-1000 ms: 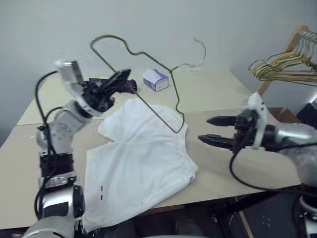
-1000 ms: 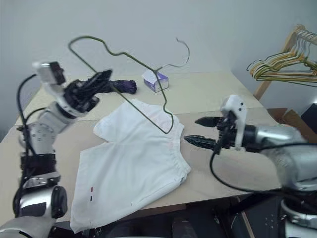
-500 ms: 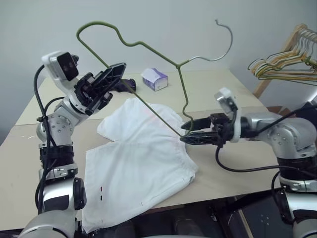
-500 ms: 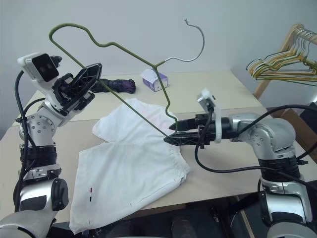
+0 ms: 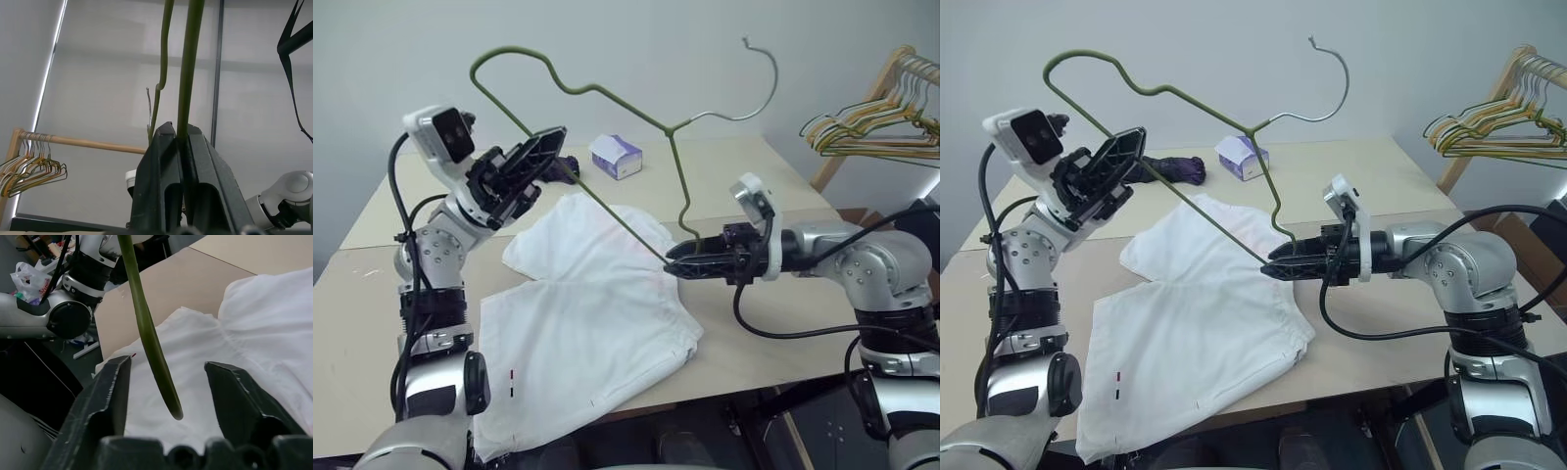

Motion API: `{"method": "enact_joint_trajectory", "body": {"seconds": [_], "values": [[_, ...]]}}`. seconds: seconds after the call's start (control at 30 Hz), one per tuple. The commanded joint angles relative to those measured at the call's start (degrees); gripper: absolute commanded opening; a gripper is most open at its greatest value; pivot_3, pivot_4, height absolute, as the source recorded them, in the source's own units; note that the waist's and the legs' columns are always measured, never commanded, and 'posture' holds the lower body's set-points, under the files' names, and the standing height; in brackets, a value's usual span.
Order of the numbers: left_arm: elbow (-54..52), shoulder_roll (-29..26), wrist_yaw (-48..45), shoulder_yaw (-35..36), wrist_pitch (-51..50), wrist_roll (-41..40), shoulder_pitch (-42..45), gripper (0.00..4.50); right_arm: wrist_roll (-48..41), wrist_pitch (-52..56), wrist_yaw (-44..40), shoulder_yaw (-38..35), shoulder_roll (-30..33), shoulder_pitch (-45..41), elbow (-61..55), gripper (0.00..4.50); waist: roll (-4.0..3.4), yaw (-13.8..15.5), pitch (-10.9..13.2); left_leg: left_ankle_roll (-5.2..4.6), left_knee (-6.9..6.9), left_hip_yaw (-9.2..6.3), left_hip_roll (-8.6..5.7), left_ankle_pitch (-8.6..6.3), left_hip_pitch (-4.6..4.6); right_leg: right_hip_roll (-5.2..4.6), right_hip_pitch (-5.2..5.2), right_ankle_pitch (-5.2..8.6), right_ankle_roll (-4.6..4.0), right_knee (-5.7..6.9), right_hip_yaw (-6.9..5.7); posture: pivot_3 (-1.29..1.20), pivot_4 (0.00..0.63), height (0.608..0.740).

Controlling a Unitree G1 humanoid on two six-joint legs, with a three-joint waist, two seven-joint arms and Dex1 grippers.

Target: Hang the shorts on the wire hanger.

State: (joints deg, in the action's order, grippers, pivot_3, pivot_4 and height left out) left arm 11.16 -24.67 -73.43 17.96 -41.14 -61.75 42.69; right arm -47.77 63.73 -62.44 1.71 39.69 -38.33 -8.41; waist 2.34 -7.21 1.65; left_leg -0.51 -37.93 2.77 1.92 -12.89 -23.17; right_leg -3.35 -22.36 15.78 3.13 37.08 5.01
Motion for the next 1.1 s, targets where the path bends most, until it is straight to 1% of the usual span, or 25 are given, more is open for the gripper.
{"method": "enact_joint_trajectory", "body": {"seconds": [0.03,0.13,0.17,0.4,0.5,0.57,0.6,0.63,0.8,0.87,0.93,1.0,1.1], "values": [[0.39,-0.09,-0.54,0.49,0.89,0.43,0.69,0.0,-0.6,-0.35,-0.41,-0.26,0.23,-1.69,-1.14,1.49,0.0,0.01,0.0,0.0,0.0,0.0,0.0,0.0,0.0,0.0,0.0,0.0,0.0,0.0,0.0,-0.13,0.0,0.74],[0.88,0.04,-0.68,0.57,1.13,0.85,0.77,0.0,0.01,-0.98,-0.3,0.11,0.3,-1.44,-1.42,0.34,0.0,-0.01,0.0,0.0,0.0,0.0,0.0,0.0,0.0,0.0,0.0,0.0,0.0,0.0,0.0,-0.13,0.0,0.74],[1.03,0.12,-0.76,0.61,1.25,1.04,0.76,0.0,0.27,-1.21,-0.33,0.28,0.34,-1.32,-1.56,0.09,-0.01,-0.06,0.0,0.0,0.0,0.0,0.0,0.0,0.0,0.0,0.0,0.0,0.0,0.0,0.0,-0.13,0.0,0.74],[1.22,1.26,-0.14,0.32,3.2,2.81,-0.16,0.0,1.38,-2.86,-0.04,1.12,-0.08,-0.3,-2.92,0.04,-0.01,-0.01,0.0,0.0,-0.01,-0.03,0.0,0.0,0.0,-0.01,0.01,0.0,0.01,0.0,-0.02,-0.13,0.0,0.74],[1.28,1.46,-0.27,-0.72,3.76,4.53,-0.96,0.78,1.22,-2.69,0.14,0.97,-0.38,-0.24,-2.88,0.0,-0.01,0.01,0.0,0.0,-0.01,-0.03,-0.01,0.0,-0.01,-0.01,0.01,-0.01,0.01,0.0,-0.02,-0.13,0.0,0.74],[1.53,1.23,-0.01,-1.52,4.13,6.03,-1.3,1.43,0.99,-2.55,0.25,0.73,-0.55,-0.18,-2.87,0.0,-0.01,0.0,0.0,0.0,-0.01,-0.03,-0.01,0.0,0.0,-0.01,0.02,-0.01,0.0,0.0,-0.02,-0.13,0.0,0.74],[1.71,1.14,0.82,-1.82,3.8,6.63,-1.41,1.68,0.49,-2.14,0.54,0.2,-0.74,-0.2,-2.71,0.0,-0.01,-0.01,0.0,0.0,-0.01,-0.03,-0.01,0.0,0.0,-0.01,0.02,-0.01,0.0,0.0,-0.02,-0.13,0.0,0.74],[1.75,0.85,1.86,-2.36,3.55,7.64,-1.64,2.07,-0.06,-1.88,0.79,-0.48,-0.88,-0.13,-2.63,0.0,-0.01,-0.02,0.0,0.0,-0.01,-0.03,-0.01,0.0,0.0,-0.01,0.02,-0.01,0.0,0.0,-0.02,-0.14,0.0,0.74],[0.09,-1.79,3.49,-5.95,2.38,12.4,-5.15,3.78,-3.76,1.27,5.39,-6.26,-1.97,0.49,-0.86,0.0,-0.01,-0.16,0.0,0.0,-0.01,-0.03,0.0,0.0,-0.01,-0.01,0.0,-0.01,0.0,0.0,-0.01,-0.14,0.0,0.74],[-1.29,-3.47,3.19,-7.9,2.72,14.72,-7.63,4.35,-4.9,2.48,7.16,-8.7,-1.6,1.45,-0.55,0.0,-0.01,-0.25,0.01,0.0,-0.01,-0.03,0.0,0.0,0.0,-0.01,0.01,-0.01,0.0,0.0,-0.01,-0.15,0.0,0.74],[-2.41,-5.56,3.38,-10.23,4.17,18.44,-10.17,4.43,-6.13,4.54,8.25,-11.03,-0.11,3.4,-0.66,0.0,-0.02,-0.23,0.01,0.0,-0.01,-0.03,0.01,0.0,0.0,-0.01,0.0,-0.02,-0.01,0.01,-0.01,-0.15,0.0,0.74],[-3.16,-7.46,5.33,-13.23,9.08,25.31,-12.91,4.43,-6.95,6.93,8.31,-13.16,3.14,7.34,-1.65,0.0,-0.02,0.14,0.01,0.0,-0.01,-0.05,0.0,0.0,-0.01,-0.02,0.02,-0.01,-0.01,-0.01,-0.04,-0.15,0.0,0.74],[-3.11,-9.31,7.08,-15.11,11.24,29.9,-14.55,4.43,-8.6,10.68,7.74,-15.65,8.05,13.1,-2.04,0.0,-0.02,0.49,0.01,0.0,-0.01,-0.02,-0.04,0.0,-0.05,-0.09,0.02,-0.01,-0.01,-0.04,-0.09,-0.14,0.0,0.74]]}}
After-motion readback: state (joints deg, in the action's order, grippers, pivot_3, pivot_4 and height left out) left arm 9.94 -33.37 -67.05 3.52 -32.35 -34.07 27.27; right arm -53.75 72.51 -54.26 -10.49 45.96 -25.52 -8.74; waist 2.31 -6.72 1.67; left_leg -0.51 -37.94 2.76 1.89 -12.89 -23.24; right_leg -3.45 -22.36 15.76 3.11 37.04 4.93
